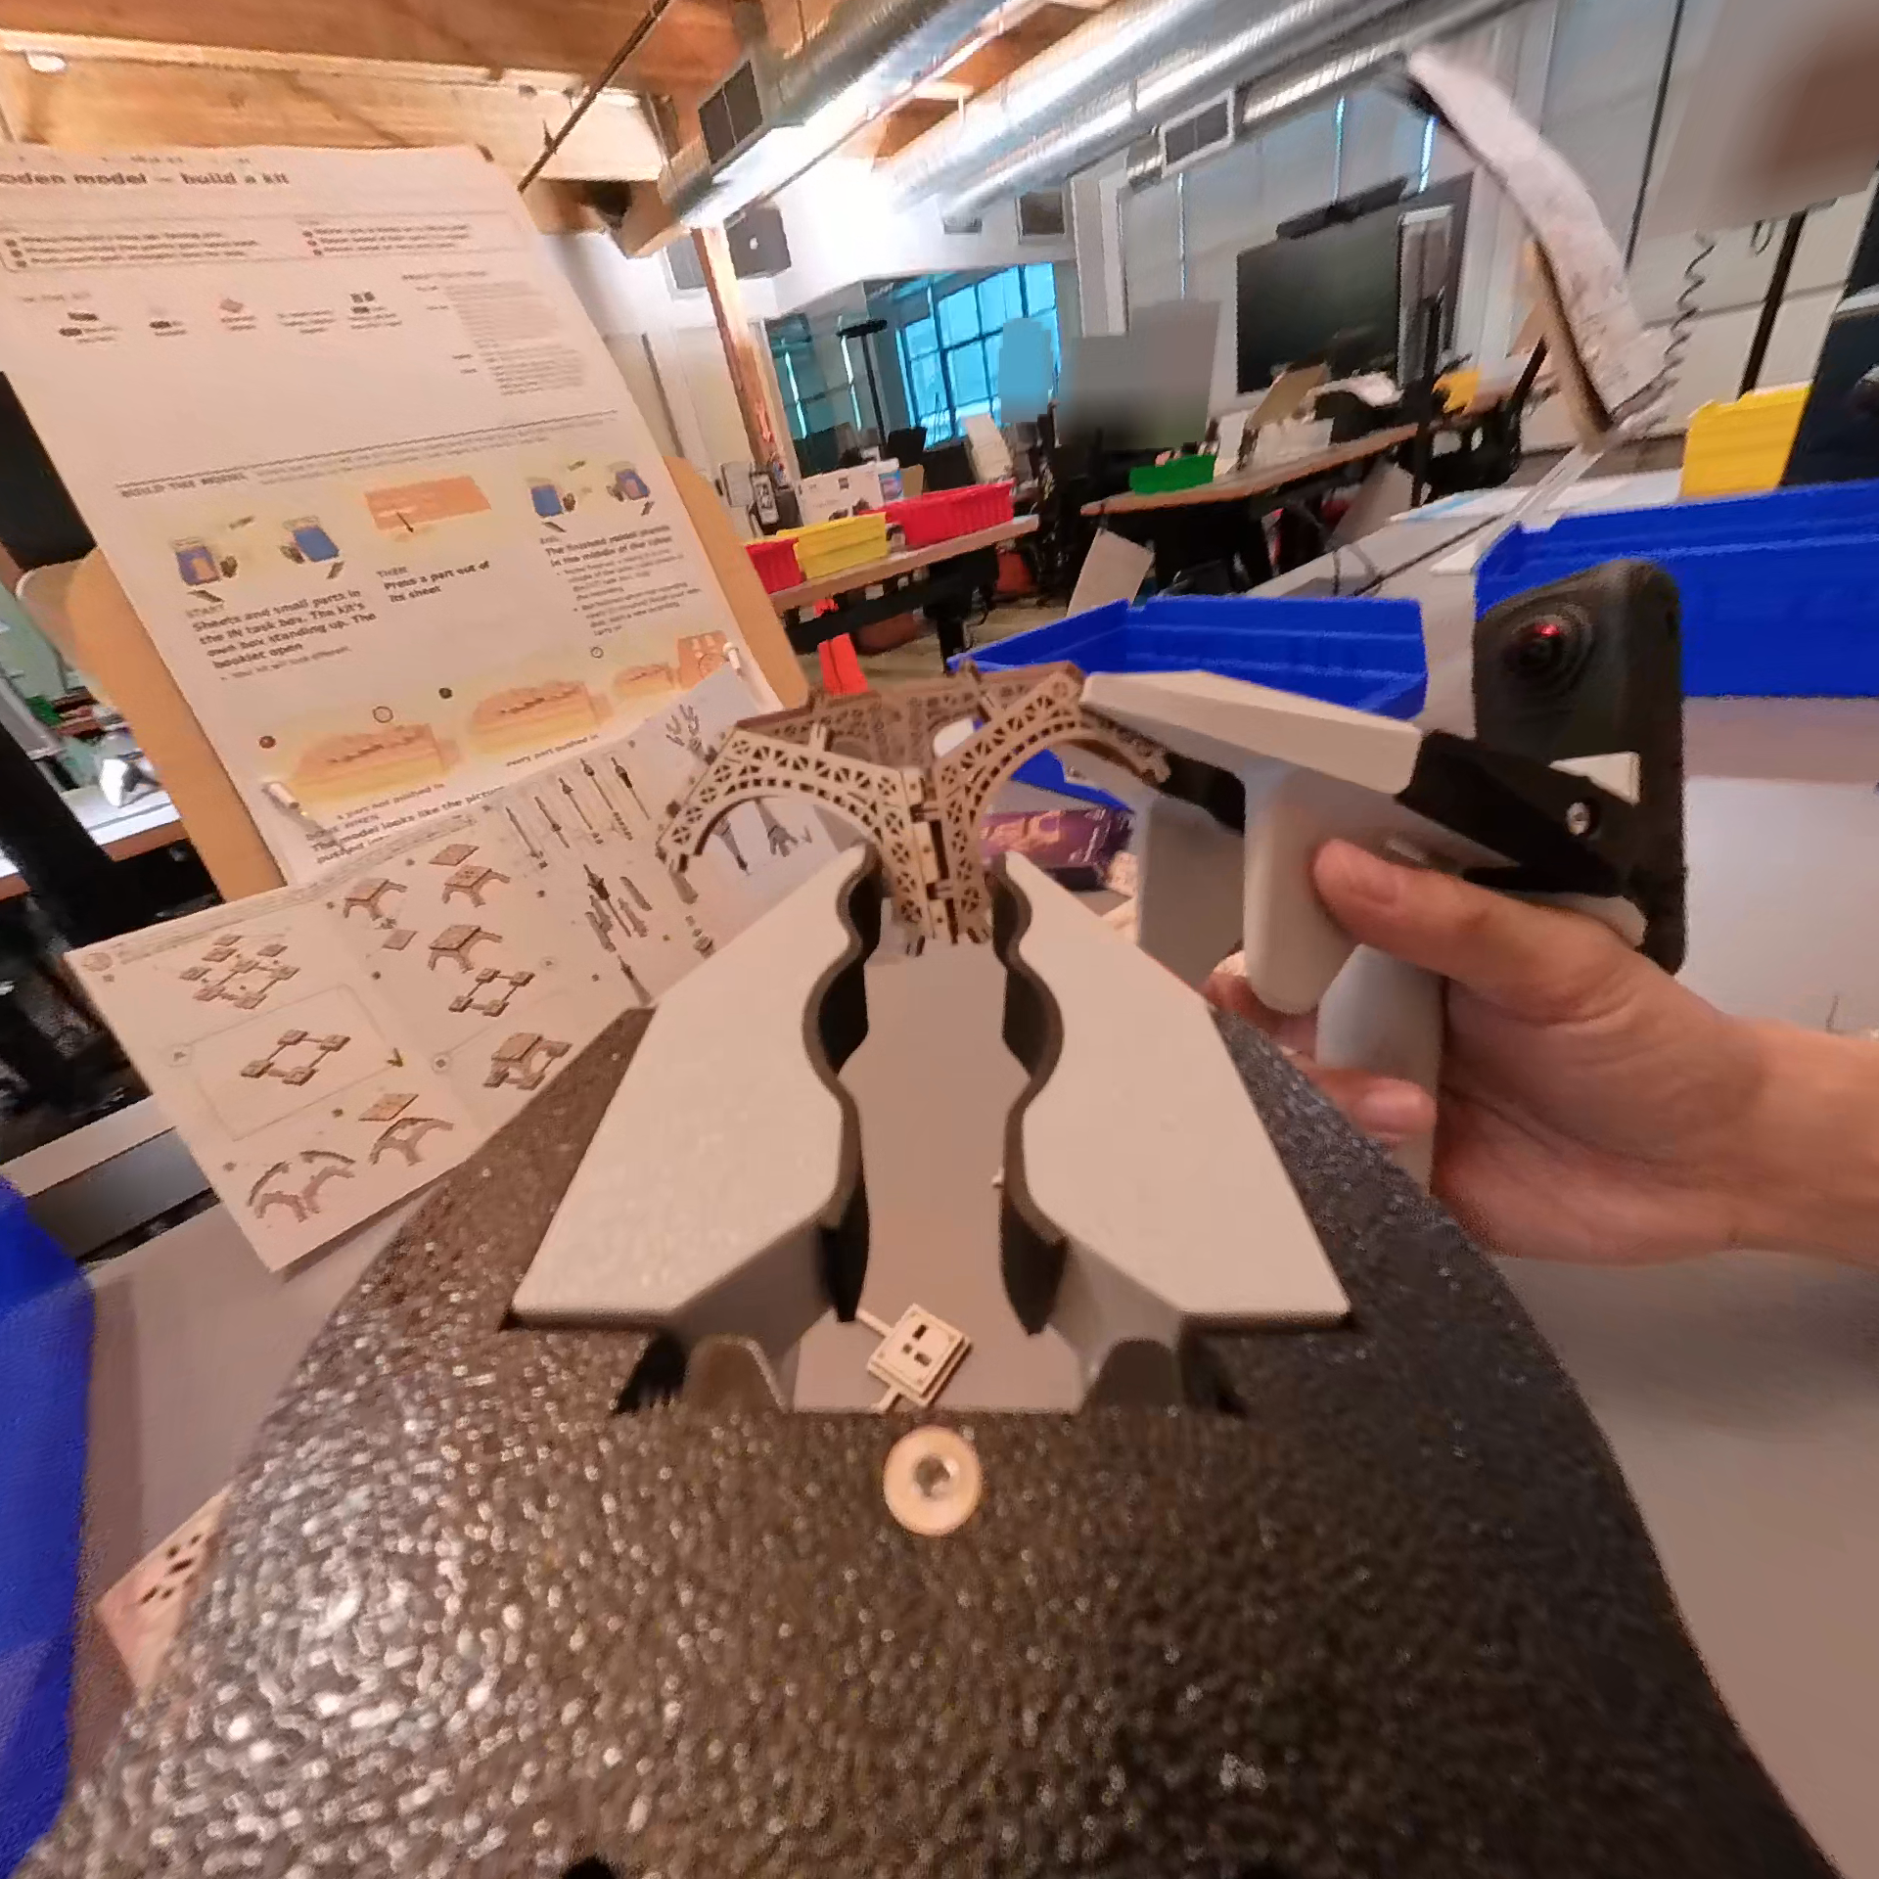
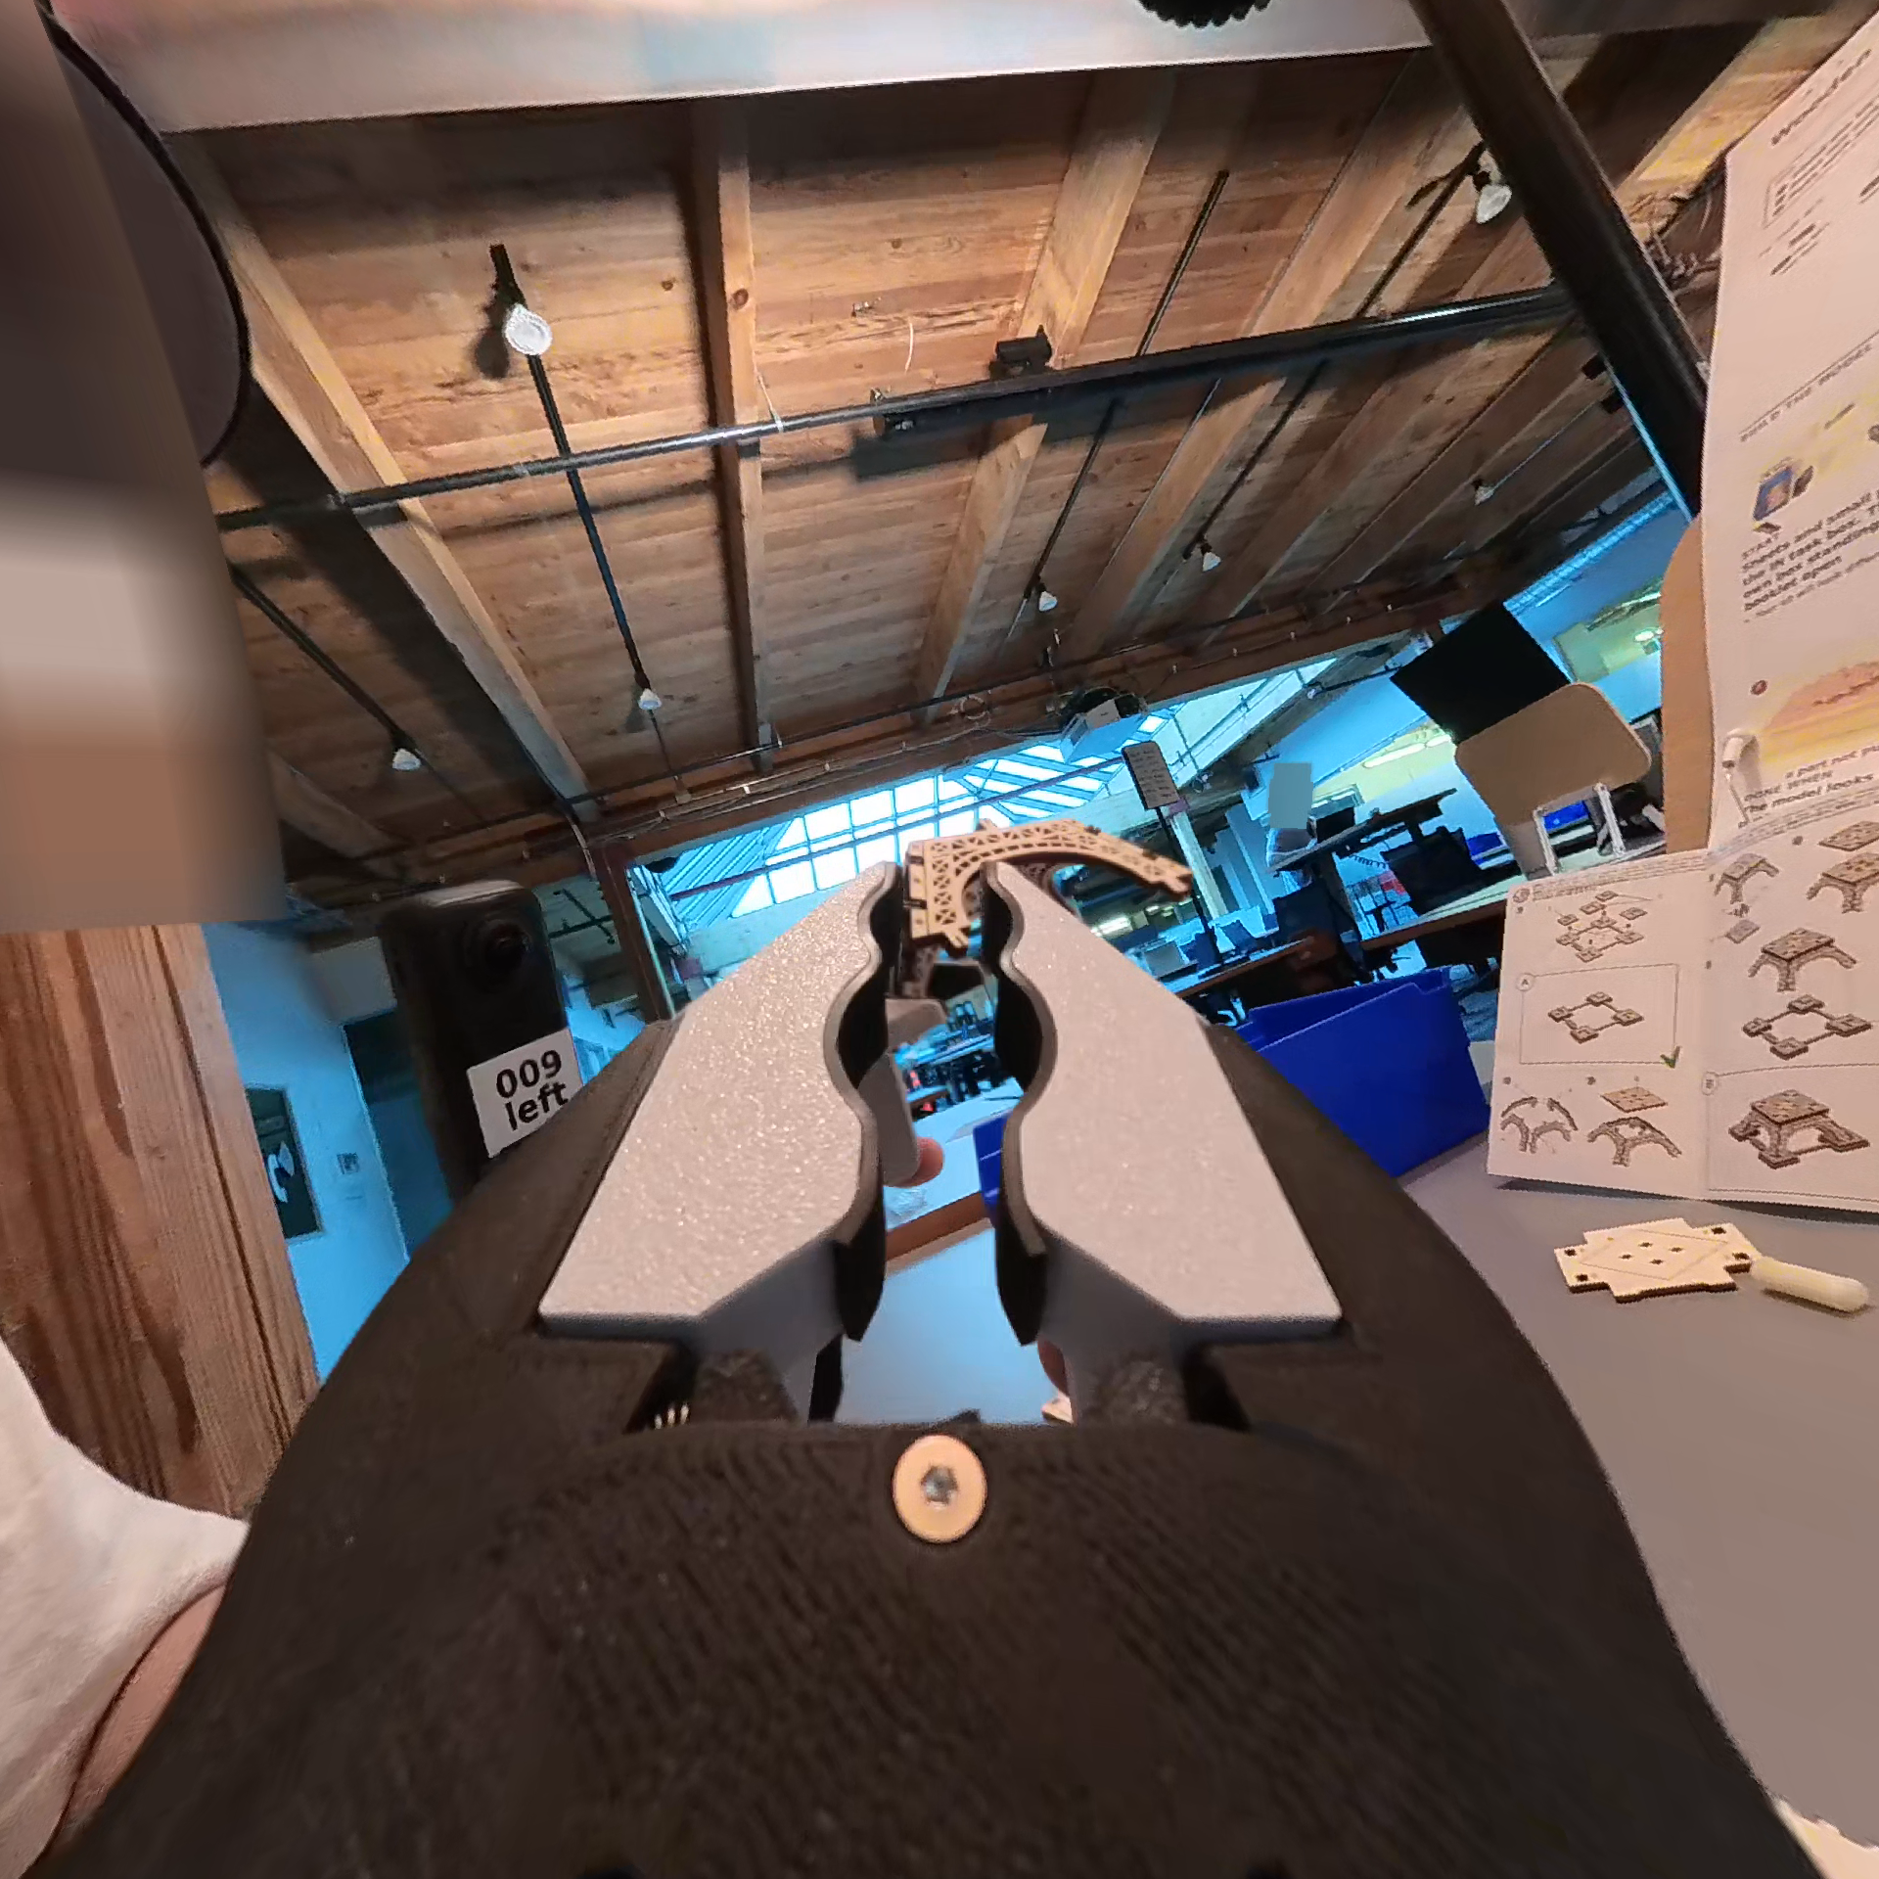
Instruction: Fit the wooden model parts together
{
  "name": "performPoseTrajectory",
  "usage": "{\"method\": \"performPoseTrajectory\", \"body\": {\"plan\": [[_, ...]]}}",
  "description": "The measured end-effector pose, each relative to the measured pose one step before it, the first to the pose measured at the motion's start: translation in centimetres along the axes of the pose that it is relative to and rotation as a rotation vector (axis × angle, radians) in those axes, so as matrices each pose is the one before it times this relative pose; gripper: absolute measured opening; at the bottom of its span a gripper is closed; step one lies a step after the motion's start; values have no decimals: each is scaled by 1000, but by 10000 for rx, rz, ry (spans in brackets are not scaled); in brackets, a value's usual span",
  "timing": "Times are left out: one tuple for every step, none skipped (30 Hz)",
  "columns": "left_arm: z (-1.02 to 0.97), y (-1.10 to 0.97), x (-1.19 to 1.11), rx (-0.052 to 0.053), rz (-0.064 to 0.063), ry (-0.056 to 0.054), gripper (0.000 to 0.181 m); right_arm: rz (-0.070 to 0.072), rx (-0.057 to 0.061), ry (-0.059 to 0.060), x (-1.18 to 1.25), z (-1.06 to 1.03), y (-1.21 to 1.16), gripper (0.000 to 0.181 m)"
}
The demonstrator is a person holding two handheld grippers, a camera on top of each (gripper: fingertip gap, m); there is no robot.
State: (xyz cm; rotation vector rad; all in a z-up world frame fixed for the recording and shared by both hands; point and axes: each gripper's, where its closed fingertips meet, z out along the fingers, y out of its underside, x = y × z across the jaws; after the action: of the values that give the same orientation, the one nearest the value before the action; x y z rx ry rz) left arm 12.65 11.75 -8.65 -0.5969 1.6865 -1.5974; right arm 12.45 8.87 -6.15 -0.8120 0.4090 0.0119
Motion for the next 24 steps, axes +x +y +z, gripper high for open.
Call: {"method": "performPoseTrajectory", "body": {"plan": [[-93, -291, -9, 205, -185, 82, 18, -56, -126, 110, 234, 15, 76, 13], [-87, -251, -26, 185, -200, 62, 17, -51, -176, 102, 224, 27, 168, 14], [-68, -278, 101, 202, -194, 133, 16, 17, -141, 39, 148, 10, 177, 15], [-25, -88, 31, 78, -109, 71, 15, 47, -68, -20, 51, -16, 118, 15], [52, 333, -171, -193, 101, -93, 15, 19, -4, -17, 37, -9, 31, 15], [96, 516, -224, -310, 287, -146, 15, -68, -67, 47, 116, 12, 57, 14], [44, 261, -163, -143, 314, -137, 15, -205, -138, 5, 44, 18, 91, 16], [-28, -22, -218, 34, 227, -188, 15, -320, -228, -59, -37, 28, 130, 21], [-58, 16, -409, -17, 201, -297, 15, -420, -194, -44, -30, 11, 6, 26], [-8, 295, -395, -226, 289, -228, 15, -617, -226, 113, 184, -21, -34, 32], [29, 500, -296, -386, 312, -125, 15, -917, -316, 176, 255, -33, -23, 40], [22, 499, -250, -384, 230, -79, 15, -1196, -428, 186, 254, -31, 87, 48], [3, 358, -167, -278, 74, -9, 15, -1387, -547, 192, 179, -8, 214, 53], [-4, 222, -8, -172, -105, 105, 15, -1599, -678, 84, -70, 74, 414, 56], [22, 229, 215, -187, -247, 262, 15, -1769, -733, -72, -449, 138, 563, 59], [50, 333, 366, -263, -298, 357, 16, -1821, -737, 27, -424, 173, 623, 61], [79, 417, 420, -302, -256, 375, 16, -1722, -749, 195, -262, 180, 686, 62], [89, 455, 379, -310, -185, 336, 16, -1531, -610, 208, -302, 159, 531, 63], [96, 417, 269, -270, -123, 227, 16, -1238, -347, 146, -433, 114, 207, 61], [106, 440, 186, -266, -41, 159, 16, -788, -210, 169, -353, 109, 10, 55], [110, 447, 181, -266, 34, 134, 16, -409, -112, -19, -493, 106, -98, 53], [117, 394, 202, -236, 75, 132, 15, -248, -66, -186, -615, 115, -129, 47], [88, 279, 245, -176, 88, 142, 16, -251, -184, -149, -473, 139, 124, 40], [64, 129, 242, -100, 84, 121, 16, -286, -283, -46, -286, 151, 322, 37]]}}
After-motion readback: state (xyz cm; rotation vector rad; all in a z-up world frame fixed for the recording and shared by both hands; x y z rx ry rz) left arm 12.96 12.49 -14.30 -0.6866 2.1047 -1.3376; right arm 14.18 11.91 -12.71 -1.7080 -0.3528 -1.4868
